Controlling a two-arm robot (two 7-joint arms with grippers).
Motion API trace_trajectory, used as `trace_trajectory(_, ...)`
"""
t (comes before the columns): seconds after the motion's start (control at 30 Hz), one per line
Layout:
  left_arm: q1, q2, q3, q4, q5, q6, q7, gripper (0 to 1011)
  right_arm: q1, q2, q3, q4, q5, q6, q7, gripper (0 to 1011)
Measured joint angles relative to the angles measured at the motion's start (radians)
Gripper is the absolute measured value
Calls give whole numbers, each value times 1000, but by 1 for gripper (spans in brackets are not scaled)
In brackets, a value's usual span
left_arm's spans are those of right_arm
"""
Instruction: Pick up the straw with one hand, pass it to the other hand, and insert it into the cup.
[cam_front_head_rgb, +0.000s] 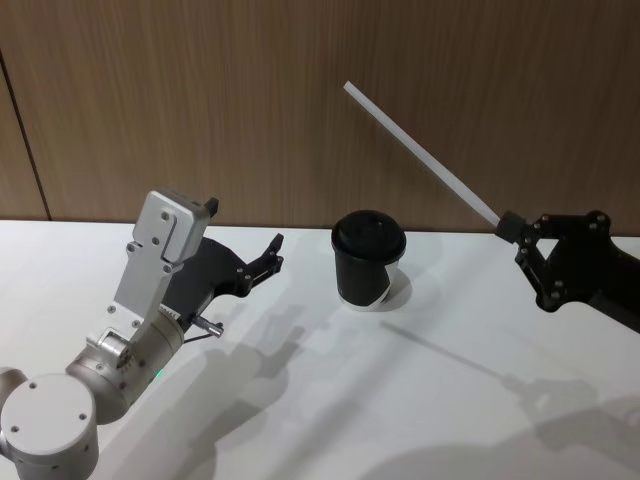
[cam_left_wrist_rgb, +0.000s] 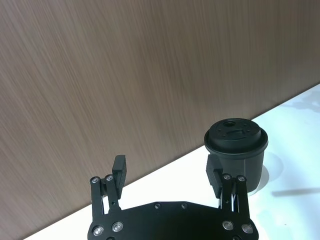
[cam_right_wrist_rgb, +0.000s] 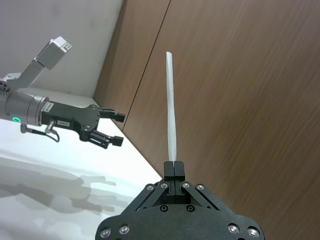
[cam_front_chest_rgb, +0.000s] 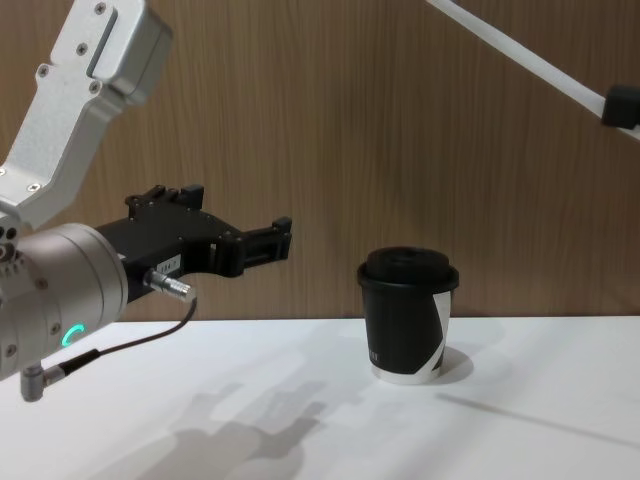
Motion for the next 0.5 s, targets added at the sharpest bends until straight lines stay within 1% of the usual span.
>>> trace_trajectory(0.37, 0, 0, -1, 0, -1, 0, -2, 1003, 5, -1, -7, 0, 5, -2, 5, 2)
trace_trajectory(0.5, 1, -1, -7, -3, -16, 3, -15, 1003, 6, -1, -8, 0, 7, -2, 6, 2)
